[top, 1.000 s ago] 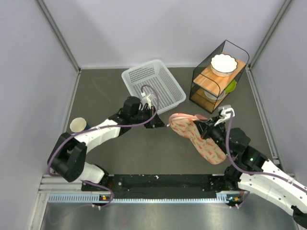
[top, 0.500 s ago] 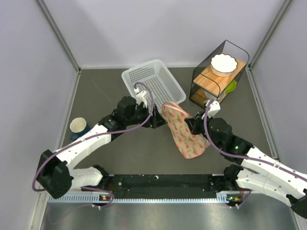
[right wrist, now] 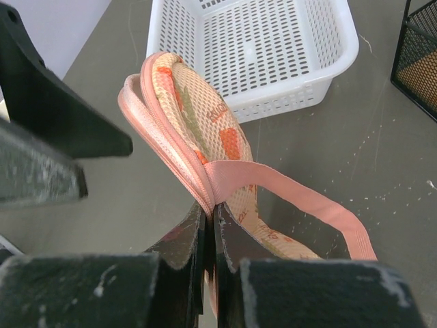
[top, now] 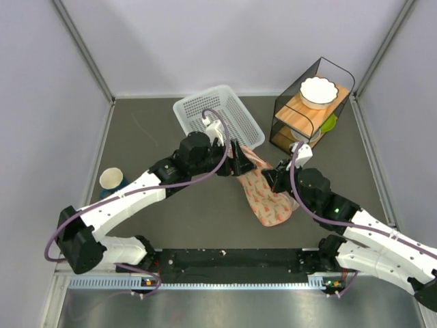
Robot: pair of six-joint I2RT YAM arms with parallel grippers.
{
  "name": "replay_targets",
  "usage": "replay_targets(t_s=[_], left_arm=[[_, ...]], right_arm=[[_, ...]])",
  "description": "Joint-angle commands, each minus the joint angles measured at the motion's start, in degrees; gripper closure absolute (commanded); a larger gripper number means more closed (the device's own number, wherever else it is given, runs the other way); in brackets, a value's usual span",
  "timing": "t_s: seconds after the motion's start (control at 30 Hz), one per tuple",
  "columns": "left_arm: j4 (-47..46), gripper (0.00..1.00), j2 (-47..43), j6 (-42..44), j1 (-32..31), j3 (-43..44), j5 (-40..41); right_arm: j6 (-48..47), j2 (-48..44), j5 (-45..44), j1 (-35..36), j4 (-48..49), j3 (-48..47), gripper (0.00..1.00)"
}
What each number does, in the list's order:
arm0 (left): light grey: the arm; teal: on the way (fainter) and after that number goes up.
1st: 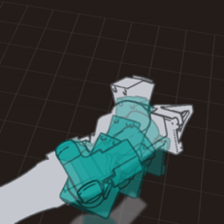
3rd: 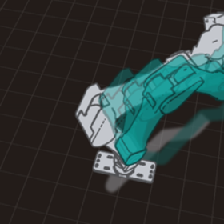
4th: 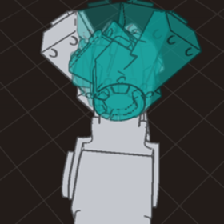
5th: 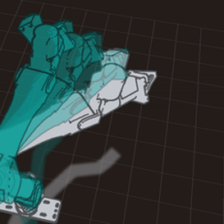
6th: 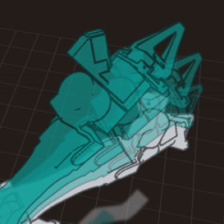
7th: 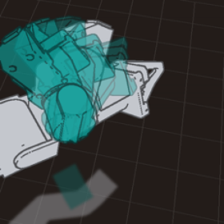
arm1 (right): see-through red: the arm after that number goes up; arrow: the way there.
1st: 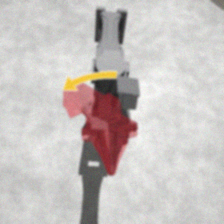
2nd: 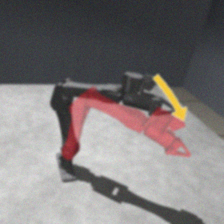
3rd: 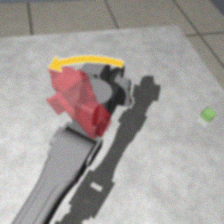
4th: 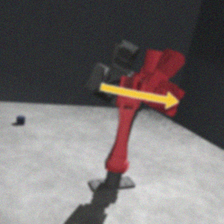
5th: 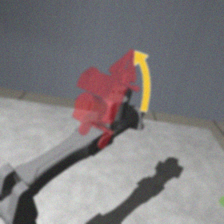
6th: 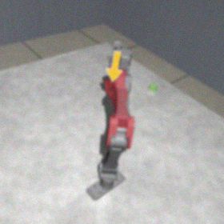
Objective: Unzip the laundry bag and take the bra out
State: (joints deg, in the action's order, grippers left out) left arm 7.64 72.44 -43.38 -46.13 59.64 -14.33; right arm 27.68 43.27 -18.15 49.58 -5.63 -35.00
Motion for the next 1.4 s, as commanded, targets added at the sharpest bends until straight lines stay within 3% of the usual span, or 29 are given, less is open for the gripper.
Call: replay_targets(t_s=[0.0,0.27,0.53,0.63,0.73,0.77,0.97,1.0,1.07,1.13,1.17,1.2,1.27,1.37], left_arm=[[1.3,0.20,3.0,-1.7,-0.1,5.0,7.2],[-0.9,0.23,6.6,-2.2,0.0,6.3,8.2],[-3.6,0.14,7.2,-2.3,0.1,5.1,7.6],[-4.3,0.15,7.8,-2.4,0.1,5.4,6.9],[-4.8,0.26,9.5,-2.7,0.1,6.1,5.3],[-4.7,0.41,10.1,-2.6,0.1,6.4,4.6],[-4.4,0.78,12.3,-2.5,0.2,6.6,2.3],[-4.2,0.93,12.0,-2.4,0.2,6.4,2.4],[-3.9,1.00,11.8,-2.0,0.2,6.0,2.2],[-3.3,1.00,11.4,-1.6,0.4,5.2,1.5],[-3.2,1.00,11.1,-1.2,0.6,5.0,1.1],[-3.2,1.00,10.6,-0.8,0.8,4.1,0.1],[-3.2,1.00,10.1,0.4,1.1,3.0,-1.5],[-5.1,1.00,8.7,2.1,2.2,0.1,-6.9]], right_arm=[[-0.2,-0.7,1.1,-0.5,1.1,-2.3,1.00],[0.4,-2.6,-0.6,-0.5,-0.3,-1.9,1.00],[0.0,-3.5,0.2,-0.5,-0.9,-1.6,1.00],[0.1,-3.6,0.7,-0.5,-0.8,-1.6,1.00],[0.0,-3.6,1.0,-0.5,-0.9,-1.6,1.00],[0.1,-3.7,1.1,-0.5,-1.0,-1.6,1.00],[0.0,-4.9,0.9,-0.5,-1.7,-1.5,1.00],[0.0,-5.1,0.6,-0.5,-2.2,-1.4,1.00],[-0.1,-5.5,-0.7,-0.5,-3.0,-1.6,1.00],[-1.2,-5.7,-1.7,-0.5,-4.6,-1.9,0.73],[-1.6,-5.8,-2.5,-0.5,-5.9,-2.6,0.55],[-2.3,-6.3,-3.6,-0.5,-7.0,-3.1,0.30],[-3.0,-7.0,-7.1,-0.5,-10.6,-4.8,0.14],[-4.5,-8.3,-10.0,-0.5,-14.7,-8.1,0.12]])
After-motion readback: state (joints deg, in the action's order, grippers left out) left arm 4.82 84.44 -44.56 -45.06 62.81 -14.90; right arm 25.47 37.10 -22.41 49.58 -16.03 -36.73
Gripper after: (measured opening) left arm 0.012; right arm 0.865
